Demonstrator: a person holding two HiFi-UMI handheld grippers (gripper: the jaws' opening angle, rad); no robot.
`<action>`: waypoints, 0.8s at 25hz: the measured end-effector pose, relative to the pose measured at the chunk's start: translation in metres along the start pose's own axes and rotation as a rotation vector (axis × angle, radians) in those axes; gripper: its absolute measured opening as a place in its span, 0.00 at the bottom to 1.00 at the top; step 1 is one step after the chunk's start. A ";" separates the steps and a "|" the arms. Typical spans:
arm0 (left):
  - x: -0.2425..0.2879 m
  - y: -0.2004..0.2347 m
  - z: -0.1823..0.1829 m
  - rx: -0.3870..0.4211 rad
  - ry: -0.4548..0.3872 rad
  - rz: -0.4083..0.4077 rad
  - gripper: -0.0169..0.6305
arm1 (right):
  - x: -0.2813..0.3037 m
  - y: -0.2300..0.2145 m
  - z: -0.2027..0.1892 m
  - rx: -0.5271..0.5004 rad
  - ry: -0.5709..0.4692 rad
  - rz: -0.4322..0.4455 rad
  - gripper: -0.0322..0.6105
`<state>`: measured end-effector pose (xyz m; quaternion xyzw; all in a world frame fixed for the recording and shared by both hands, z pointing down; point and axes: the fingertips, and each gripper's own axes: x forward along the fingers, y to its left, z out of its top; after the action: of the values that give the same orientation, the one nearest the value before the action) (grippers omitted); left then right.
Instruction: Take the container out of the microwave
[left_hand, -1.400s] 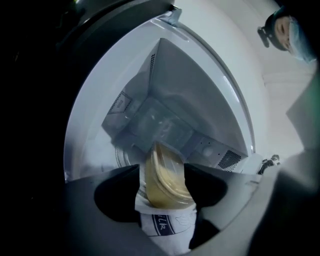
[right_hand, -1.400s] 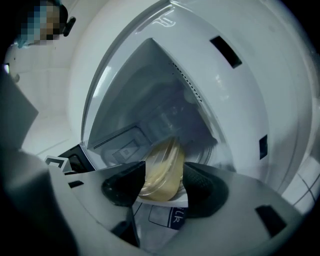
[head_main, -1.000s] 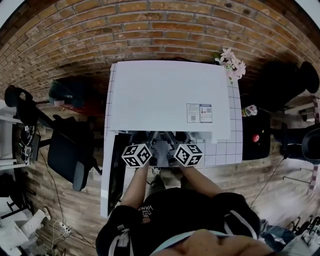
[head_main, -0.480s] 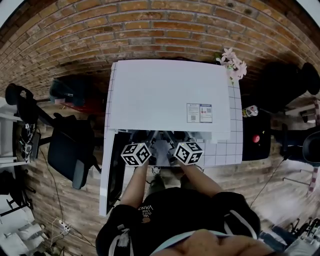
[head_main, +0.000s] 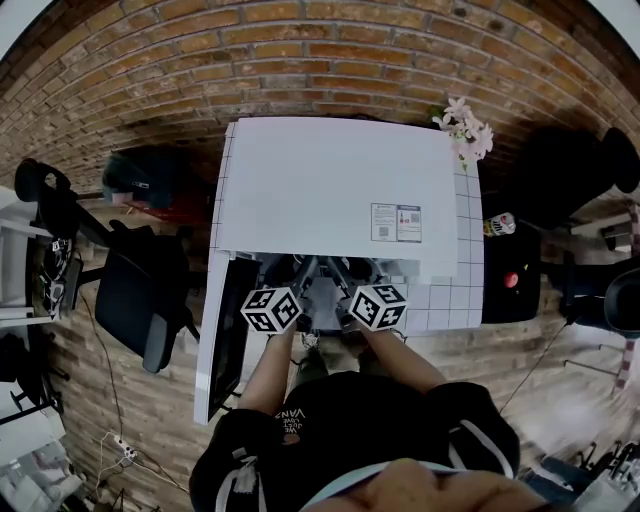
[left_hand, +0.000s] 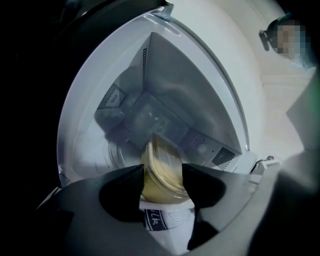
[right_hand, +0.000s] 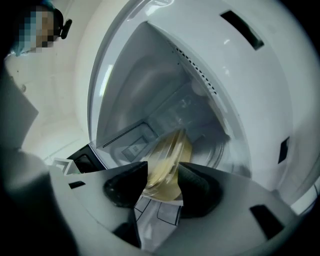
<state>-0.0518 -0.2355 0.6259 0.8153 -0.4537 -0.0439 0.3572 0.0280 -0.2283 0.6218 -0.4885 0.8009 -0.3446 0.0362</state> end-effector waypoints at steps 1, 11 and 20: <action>-0.001 -0.001 0.000 0.001 -0.001 0.001 0.41 | -0.002 0.001 0.000 -0.003 0.002 0.003 0.34; -0.017 -0.016 -0.007 0.001 -0.015 0.013 0.40 | -0.017 0.007 0.001 -0.037 0.024 0.033 0.34; -0.036 -0.032 -0.012 0.008 -0.032 0.030 0.40 | -0.033 0.017 0.002 -0.068 0.039 0.073 0.34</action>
<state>-0.0449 -0.1905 0.6058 0.8090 -0.4716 -0.0496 0.3474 0.0328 -0.1976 0.6008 -0.4530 0.8299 -0.3252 0.0166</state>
